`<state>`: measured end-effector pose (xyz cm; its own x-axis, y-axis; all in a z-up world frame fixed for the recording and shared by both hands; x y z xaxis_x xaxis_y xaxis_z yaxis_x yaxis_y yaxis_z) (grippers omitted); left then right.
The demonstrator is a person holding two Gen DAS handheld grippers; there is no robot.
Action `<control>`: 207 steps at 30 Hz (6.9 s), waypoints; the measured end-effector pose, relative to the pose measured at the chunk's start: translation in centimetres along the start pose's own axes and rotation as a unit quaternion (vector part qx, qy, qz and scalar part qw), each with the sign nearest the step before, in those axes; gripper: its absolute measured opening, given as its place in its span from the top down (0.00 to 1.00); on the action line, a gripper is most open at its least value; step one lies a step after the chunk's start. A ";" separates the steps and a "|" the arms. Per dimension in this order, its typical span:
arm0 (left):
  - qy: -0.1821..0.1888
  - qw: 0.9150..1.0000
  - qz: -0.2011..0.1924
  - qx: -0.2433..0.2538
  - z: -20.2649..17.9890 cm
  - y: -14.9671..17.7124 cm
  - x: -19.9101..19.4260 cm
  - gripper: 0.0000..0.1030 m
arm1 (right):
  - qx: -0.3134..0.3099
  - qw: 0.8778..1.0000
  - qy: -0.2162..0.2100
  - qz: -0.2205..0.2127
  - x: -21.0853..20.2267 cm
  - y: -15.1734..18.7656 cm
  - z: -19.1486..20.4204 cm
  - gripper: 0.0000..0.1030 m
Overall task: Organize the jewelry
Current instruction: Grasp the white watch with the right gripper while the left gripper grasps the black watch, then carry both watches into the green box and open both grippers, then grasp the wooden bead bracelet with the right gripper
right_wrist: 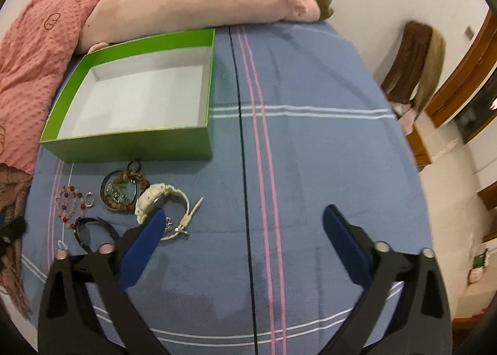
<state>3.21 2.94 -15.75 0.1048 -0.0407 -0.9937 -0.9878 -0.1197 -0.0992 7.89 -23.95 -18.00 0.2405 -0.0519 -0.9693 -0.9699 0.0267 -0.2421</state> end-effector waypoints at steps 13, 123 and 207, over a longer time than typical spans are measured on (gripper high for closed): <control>-0.001 0.996 0.066 0.061 -4.0 1.1 5.5 0.24 | -0.041 0.997 -0.047 0.052 4.7 0.2 3.8 0.54; 0.040 0.998 0.011 0.043 -3.8 -19.0 7.4 0.85 | -0.108 0.991 -0.065 0.035 6.7 -15.8 11.5 0.81; 0.019 0.998 0.062 0.011 -0.7 -0.7 9.1 0.38 | -0.240 0.961 -0.086 0.107 6.6 0.9 11.9 0.81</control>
<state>4.91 2.00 -24.67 -0.0156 -0.0914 -0.9957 -0.9956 -0.0901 0.0238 9.02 -12.41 -25.11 -0.0034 0.0701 -0.9975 -0.8937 -0.4478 -0.0284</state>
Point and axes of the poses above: each gripper's, at about its wrist camera, not at the fingertips, and x roughly the way its jaws point, z to its left, y to its underside, the point moved 10 cm from there along x, roughly the way its jaws point, and after that the axes turned 13 degrees about z, right-handed, at the moved point
